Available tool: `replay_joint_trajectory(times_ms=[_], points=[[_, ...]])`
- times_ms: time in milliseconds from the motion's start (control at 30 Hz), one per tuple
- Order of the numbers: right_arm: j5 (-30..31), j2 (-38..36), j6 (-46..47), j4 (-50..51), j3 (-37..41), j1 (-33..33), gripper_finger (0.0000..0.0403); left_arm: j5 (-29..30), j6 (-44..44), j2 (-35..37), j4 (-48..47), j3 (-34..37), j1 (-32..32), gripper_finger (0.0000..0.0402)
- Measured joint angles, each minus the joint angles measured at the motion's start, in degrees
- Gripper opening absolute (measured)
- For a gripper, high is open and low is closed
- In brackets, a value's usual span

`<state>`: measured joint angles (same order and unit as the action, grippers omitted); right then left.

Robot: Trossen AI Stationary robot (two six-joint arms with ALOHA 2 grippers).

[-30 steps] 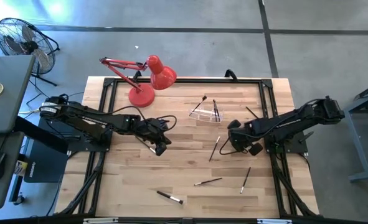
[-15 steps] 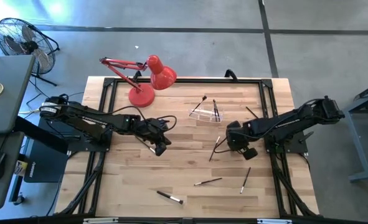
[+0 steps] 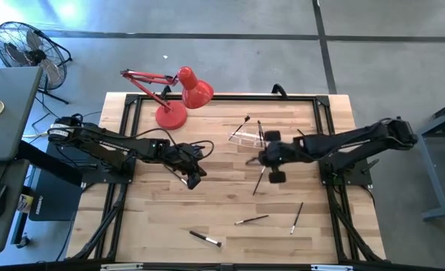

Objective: Put items in baskets/containers
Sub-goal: Put the powder brush into the transparent organizer

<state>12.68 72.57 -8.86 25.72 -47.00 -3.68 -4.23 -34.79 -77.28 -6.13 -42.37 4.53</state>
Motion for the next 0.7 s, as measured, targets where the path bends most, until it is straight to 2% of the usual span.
replay_joint_trajectory(times_ms=[100, 200, 333, 433, 533, 700], points=[[-2.45, -2.18, 1.77, -9.45, 2.11, 4.26, 0.0028, 0.00, 0.01, 0.00, -0.06, 0.00, 0.00, 0.0000], [-6.65, -4.41, 6.10, -23.53, 7.50, 9.88, 0.0029, -0.05, 0.50, 0.00, -0.20, 0.00, -0.01, 0.0000], [-12.97, -5.41, 13.54, -49.83, 15.93, 16.40, 0.0029, -0.67, 1.54, 0.00, -0.24, 0.00, -0.01, 0.0000], [-11.46, -4.23, 16.18, -66.35, 21.00, 19.14, 0.0028, -0.85, 1.68, 0.00, -0.26, 0.00, 0.00, 0.0000], [-7.65, -0.79, 16.59, -73.57, 24.01, 20.91, 0.0028, -0.83, 2.85, 0.00, -0.26, 0.00, -0.01, 0.0000], [-7.45, 6.11, 17.40, -78.06, 25.00, 22.23, 0.0029, -0.44, 3.25, 0.00, -0.37, -0.01, 0.00, 0.0000]])
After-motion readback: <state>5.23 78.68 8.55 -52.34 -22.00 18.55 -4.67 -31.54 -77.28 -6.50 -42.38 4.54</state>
